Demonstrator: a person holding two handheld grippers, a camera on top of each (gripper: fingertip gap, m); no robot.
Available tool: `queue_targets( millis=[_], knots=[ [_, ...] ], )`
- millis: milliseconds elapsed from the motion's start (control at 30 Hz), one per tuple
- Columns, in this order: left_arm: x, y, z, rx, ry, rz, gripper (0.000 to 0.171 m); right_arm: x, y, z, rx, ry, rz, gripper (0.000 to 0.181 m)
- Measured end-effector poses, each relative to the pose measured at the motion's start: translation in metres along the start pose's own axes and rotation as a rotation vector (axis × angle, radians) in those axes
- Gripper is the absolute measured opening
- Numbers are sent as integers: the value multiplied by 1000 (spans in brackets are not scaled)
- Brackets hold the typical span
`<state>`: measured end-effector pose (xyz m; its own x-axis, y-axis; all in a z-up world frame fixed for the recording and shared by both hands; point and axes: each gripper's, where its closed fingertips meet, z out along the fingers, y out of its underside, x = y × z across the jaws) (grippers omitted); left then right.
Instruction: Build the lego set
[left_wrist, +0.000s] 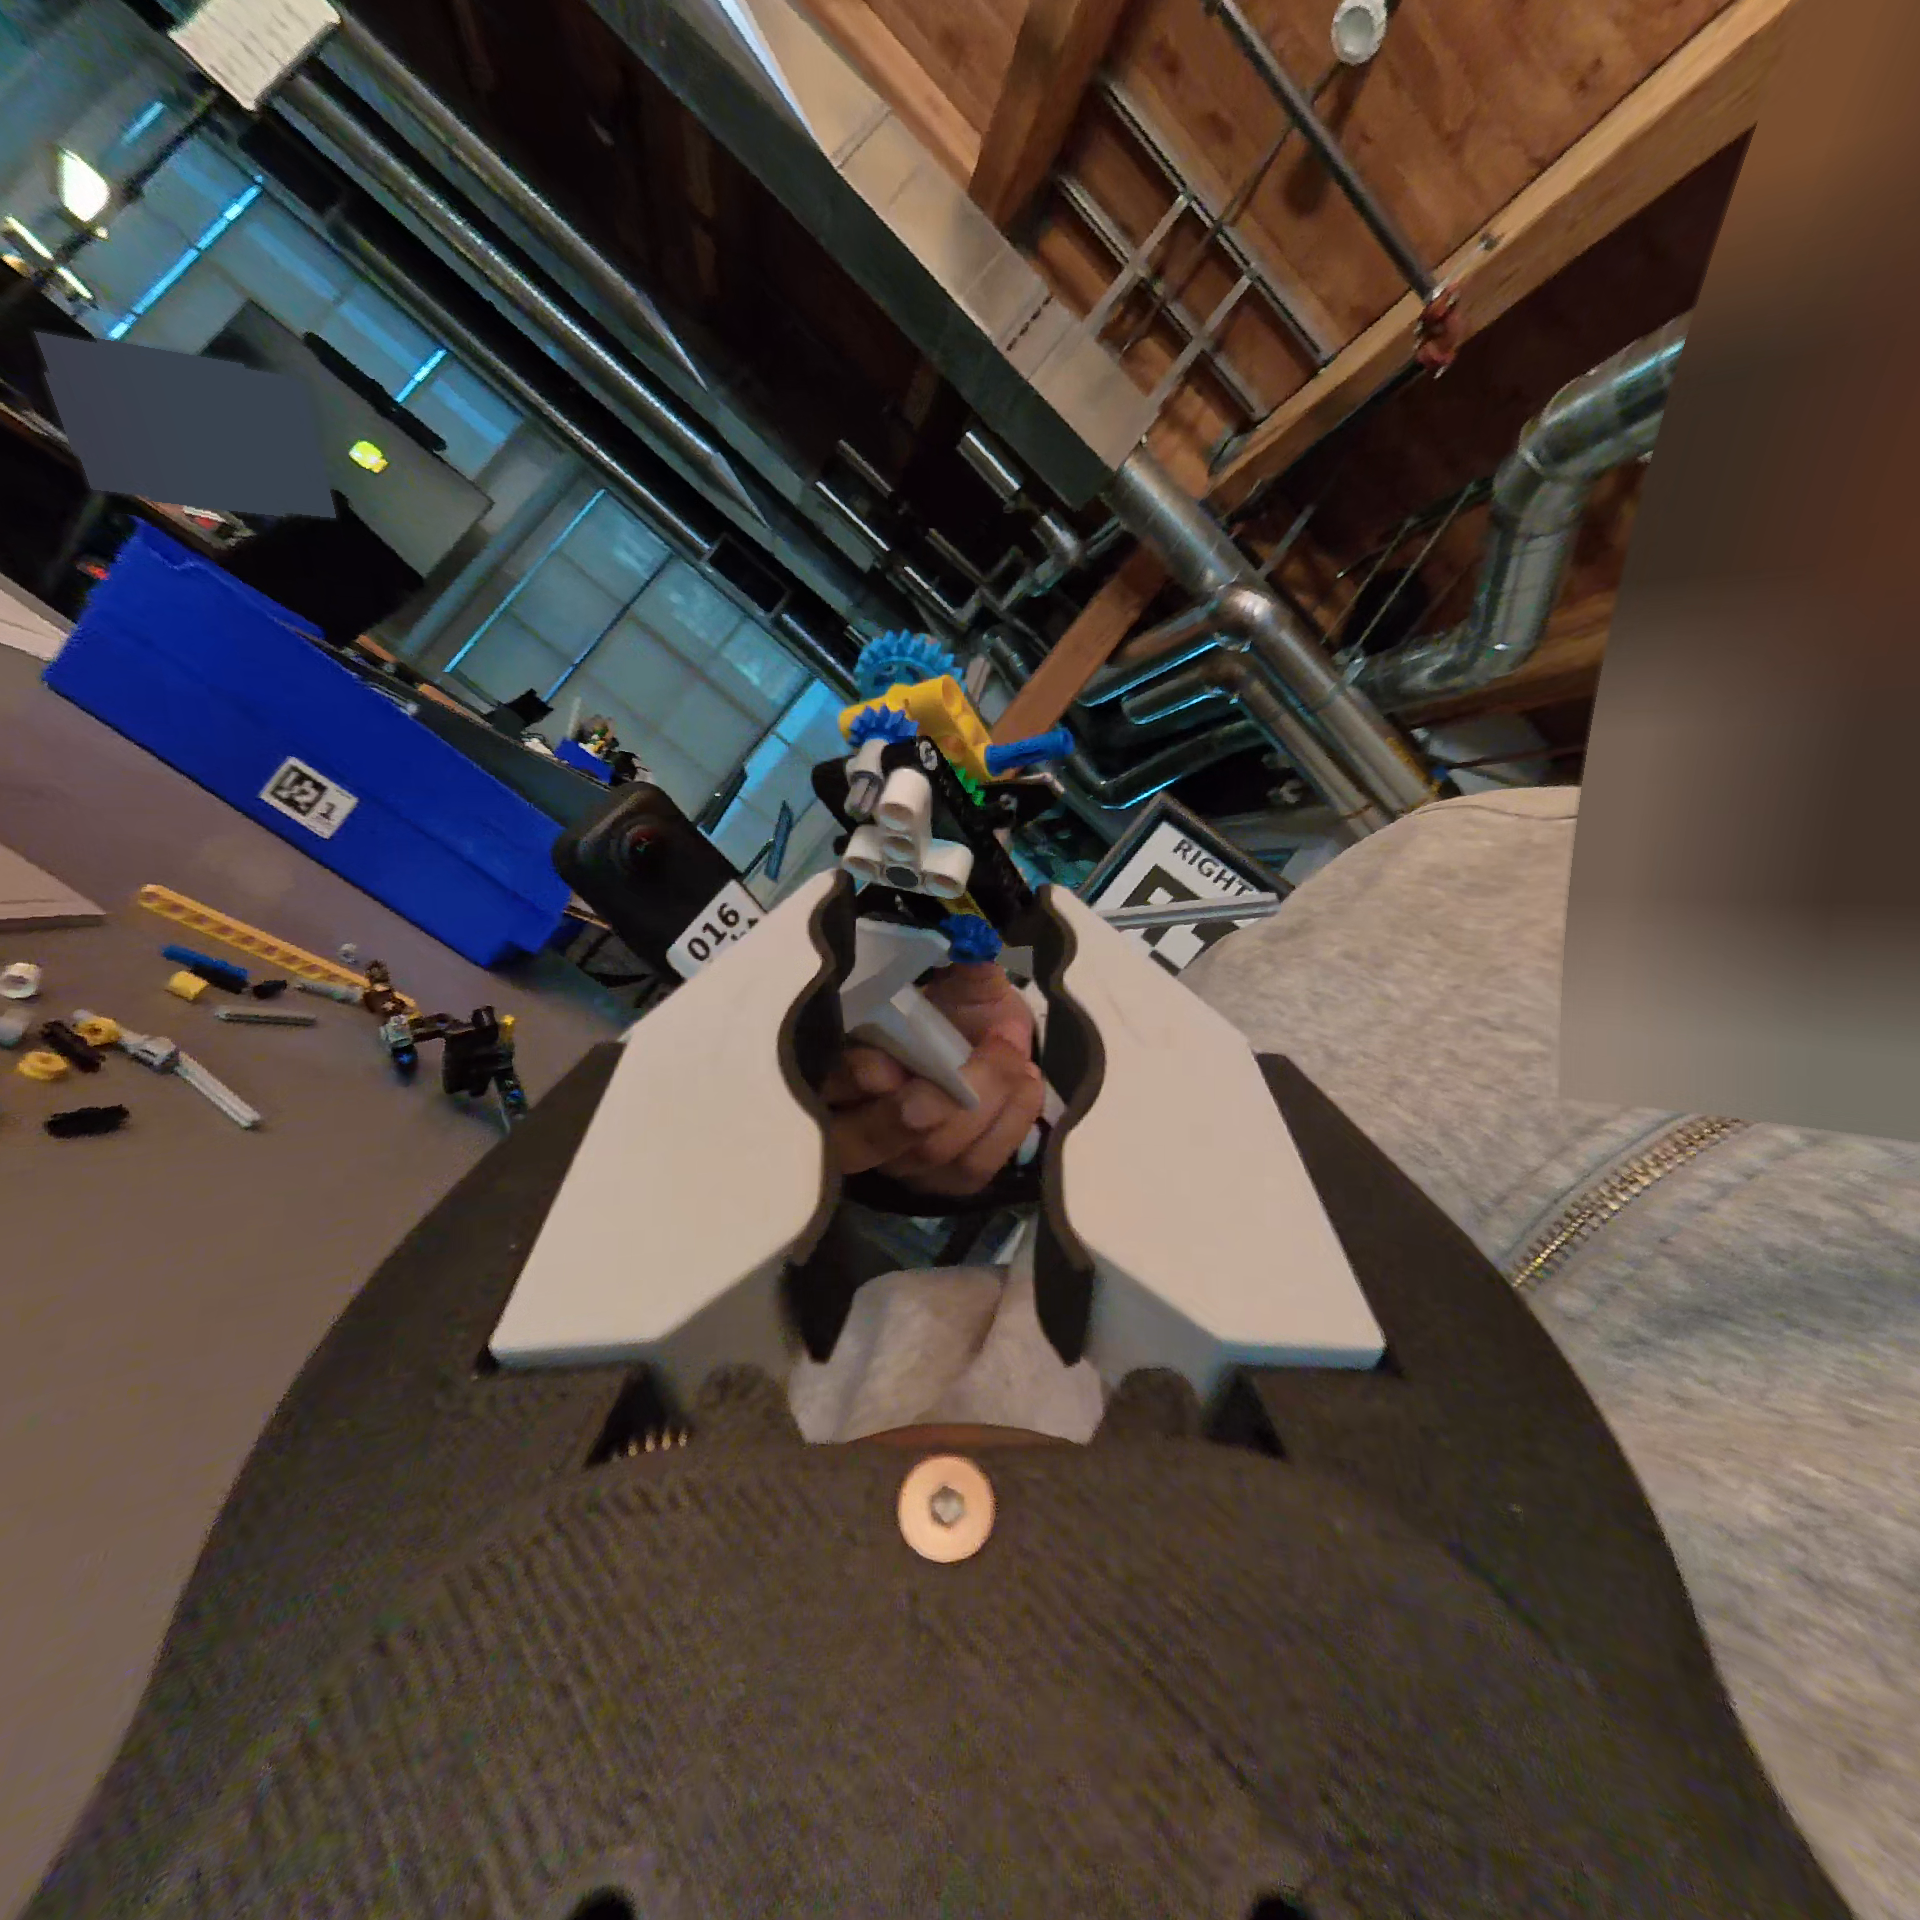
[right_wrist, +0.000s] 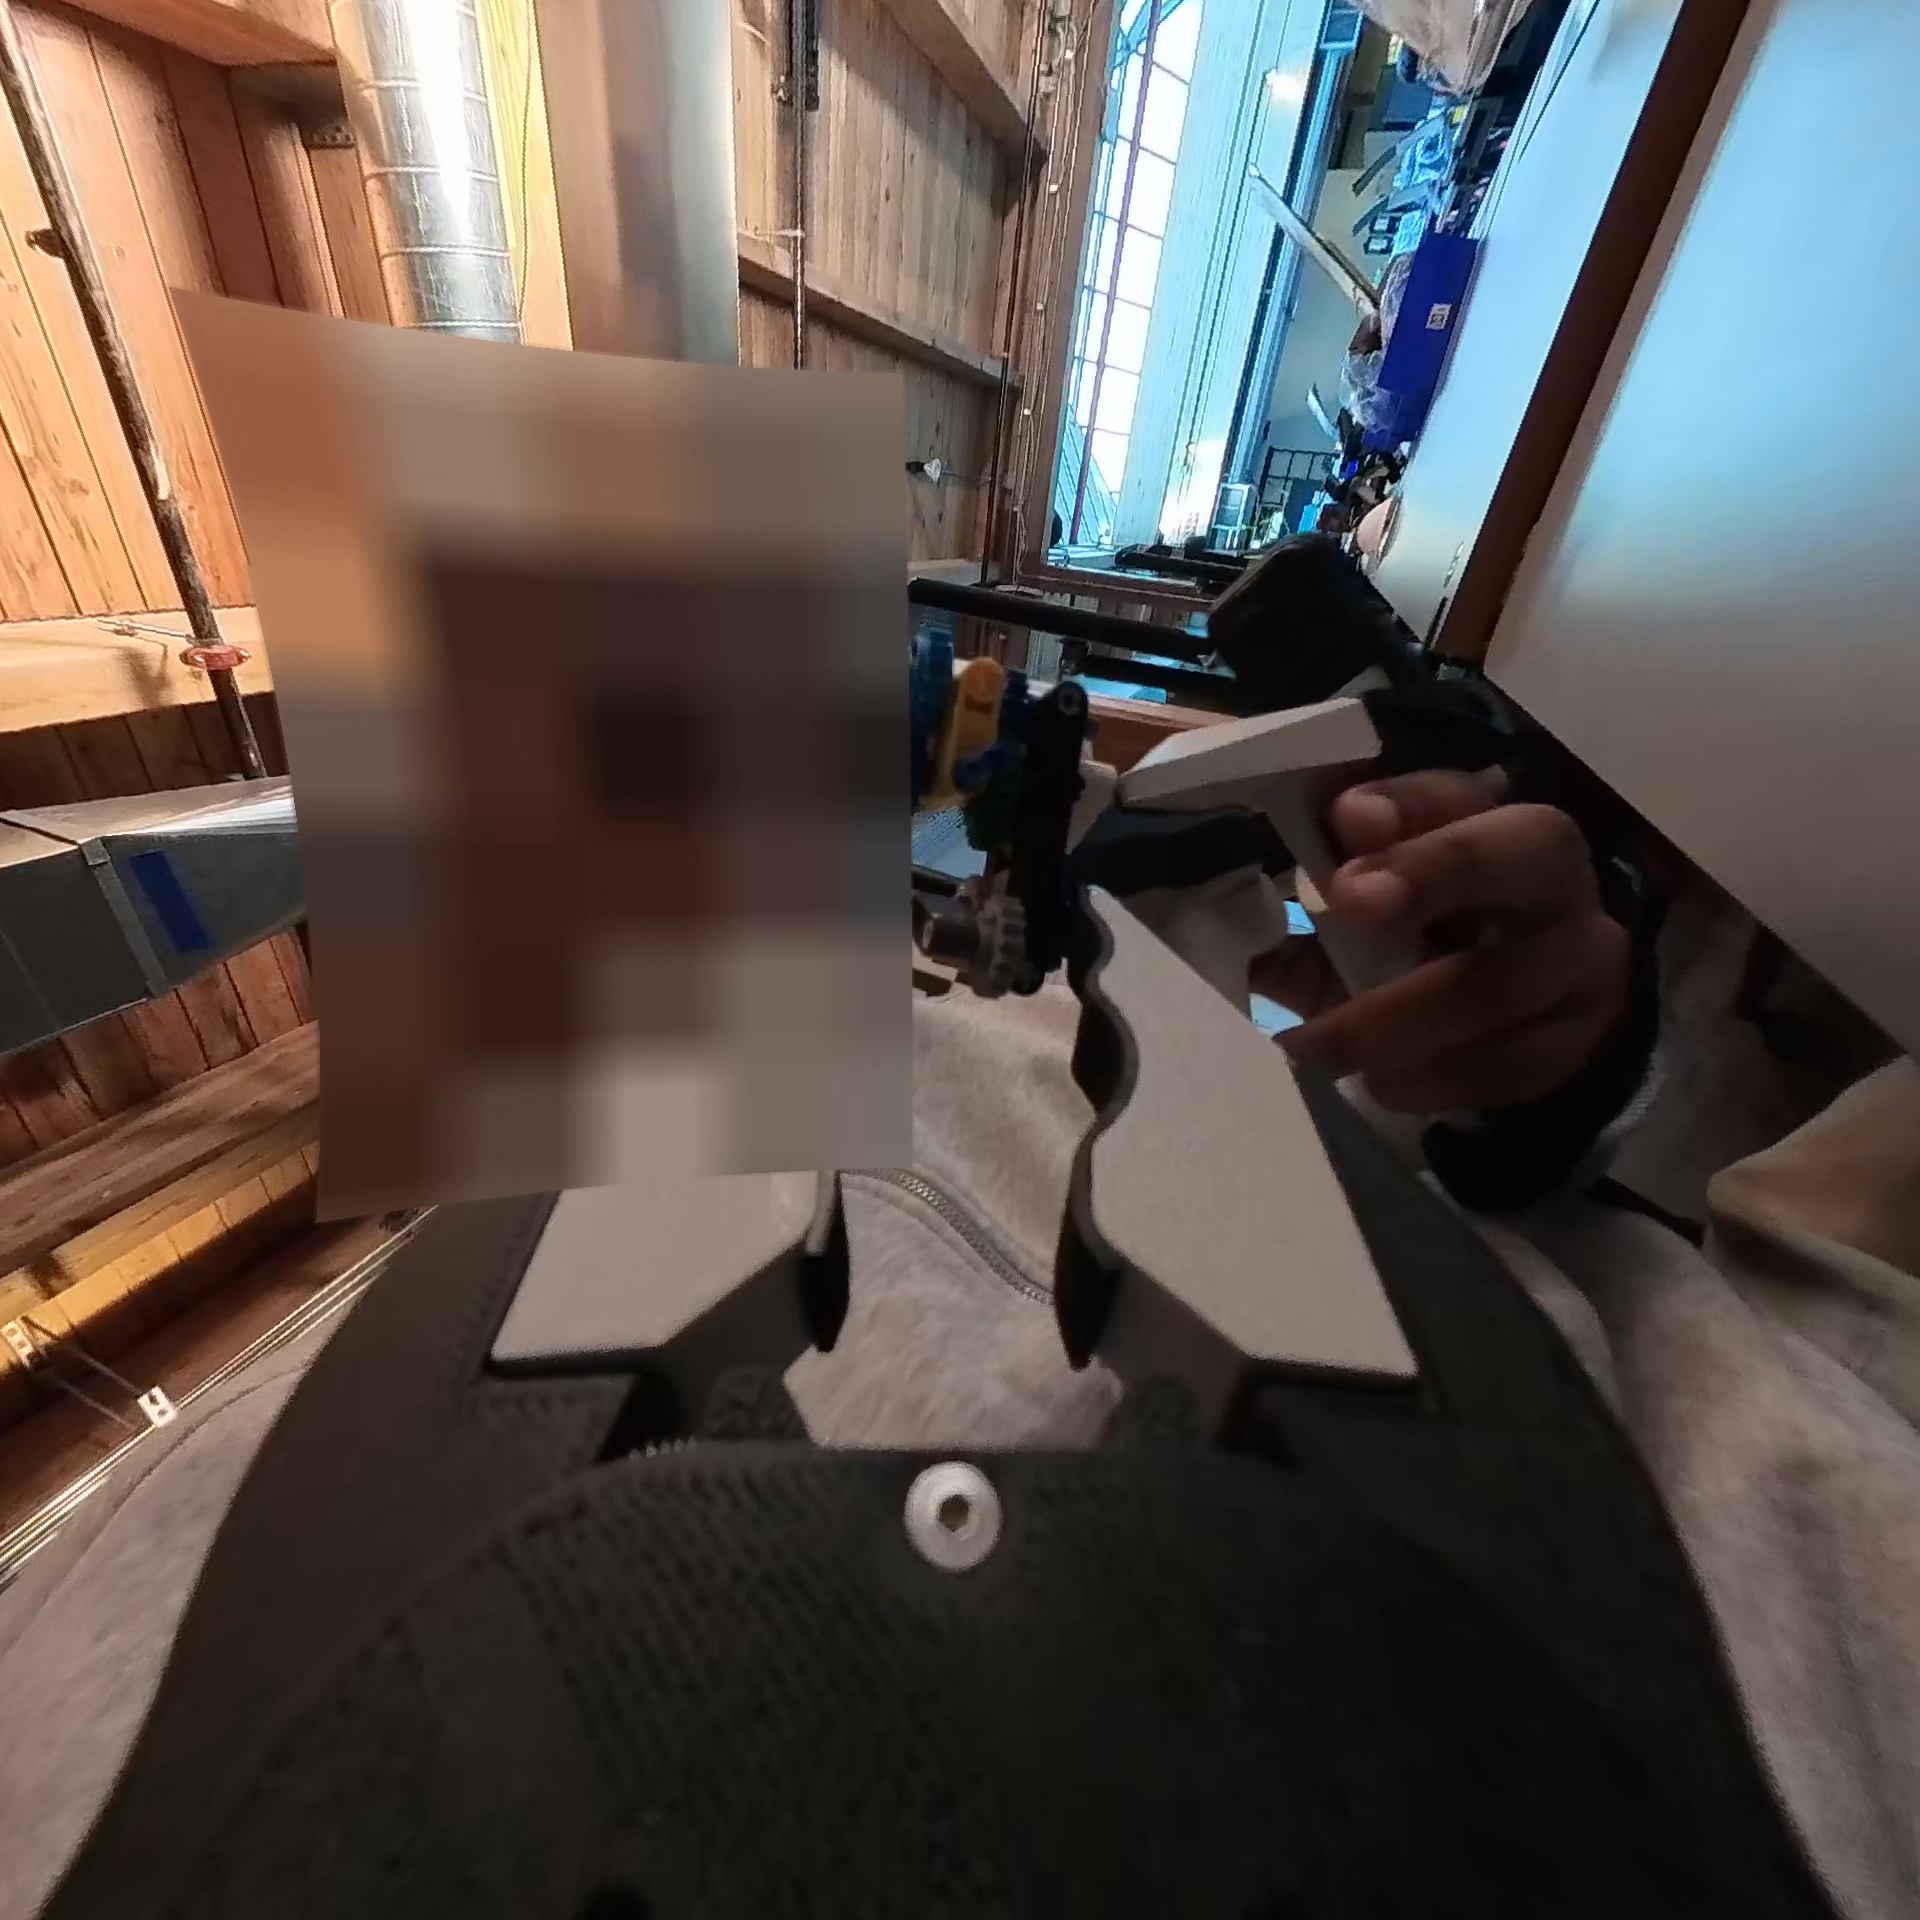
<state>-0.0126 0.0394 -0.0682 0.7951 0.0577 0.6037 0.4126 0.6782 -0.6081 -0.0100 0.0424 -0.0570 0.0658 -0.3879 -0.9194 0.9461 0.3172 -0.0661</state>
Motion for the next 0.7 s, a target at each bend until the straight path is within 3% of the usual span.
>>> queue_targets(
  millis=[33, 700],
  knots=[
    [0, -1, 0, 4, 10, -15, 31, 0, 1, 1, -9, 1, -1, 41],
    [-2, 0, -1, 7, 26, -83, 36, -7, 18, 8, -222, 111, -82, 42]
  ],
)
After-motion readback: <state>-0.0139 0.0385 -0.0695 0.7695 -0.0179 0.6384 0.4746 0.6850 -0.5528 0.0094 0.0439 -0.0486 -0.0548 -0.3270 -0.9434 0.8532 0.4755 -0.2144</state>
